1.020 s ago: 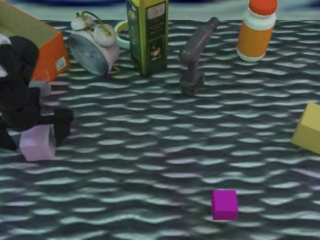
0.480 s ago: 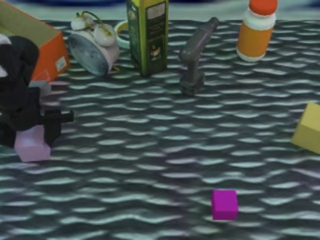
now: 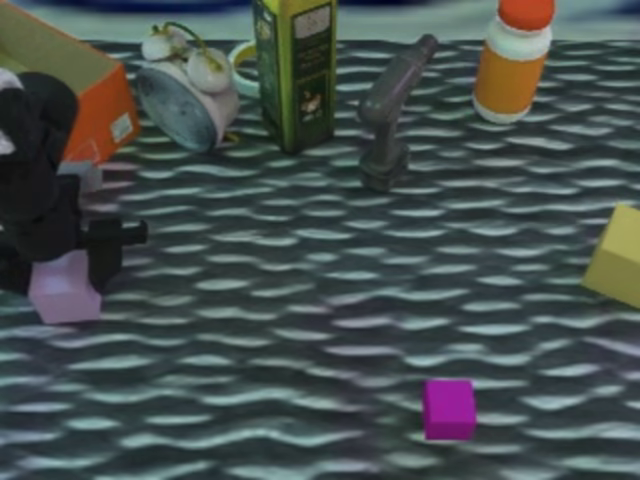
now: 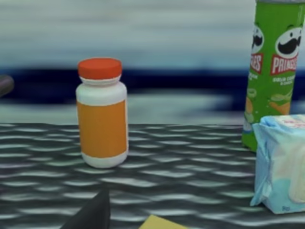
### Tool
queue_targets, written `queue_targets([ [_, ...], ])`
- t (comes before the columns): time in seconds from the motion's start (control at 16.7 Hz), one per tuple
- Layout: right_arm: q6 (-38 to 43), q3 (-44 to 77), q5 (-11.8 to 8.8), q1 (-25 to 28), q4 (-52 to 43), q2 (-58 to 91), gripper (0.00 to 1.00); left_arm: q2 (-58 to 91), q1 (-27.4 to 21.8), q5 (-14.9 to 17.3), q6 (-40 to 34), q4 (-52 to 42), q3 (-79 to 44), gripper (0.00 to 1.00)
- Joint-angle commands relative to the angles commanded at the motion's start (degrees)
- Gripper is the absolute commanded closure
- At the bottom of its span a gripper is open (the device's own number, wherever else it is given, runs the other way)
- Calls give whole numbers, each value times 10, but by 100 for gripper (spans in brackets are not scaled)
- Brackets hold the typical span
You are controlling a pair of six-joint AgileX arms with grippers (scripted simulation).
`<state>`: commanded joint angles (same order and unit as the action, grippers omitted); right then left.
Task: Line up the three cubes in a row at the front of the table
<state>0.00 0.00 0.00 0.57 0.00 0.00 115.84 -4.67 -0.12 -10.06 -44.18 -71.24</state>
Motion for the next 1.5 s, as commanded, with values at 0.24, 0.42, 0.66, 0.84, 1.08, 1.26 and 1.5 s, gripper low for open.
queue_targets([
  [0.24,0,0,0,0,0,0,0,-16,6,0,-3,-44,-29,100],
  [0.42,0,0,0,0,0,0,0,-43,9,0,-3,-119,-67,100],
  [0.66,0,0,0,0,0,0,0,-61,11,0,-2,-146,-86,100],
  [0.84,0,0,0,0,0,0,0,-58,6,-1,-2,-145,-85,100],
  [1.08,0,0,0,0,0,0,0,-44,-55,-2,-63,-159,-110,100],
  [1.26,0,0,0,0,0,0,0,-26,-157,-3,-153,-178,-137,100],
  [1.5,0,0,0,0,0,0,0,-7,-327,-3,-289,-205,-172,100],
])
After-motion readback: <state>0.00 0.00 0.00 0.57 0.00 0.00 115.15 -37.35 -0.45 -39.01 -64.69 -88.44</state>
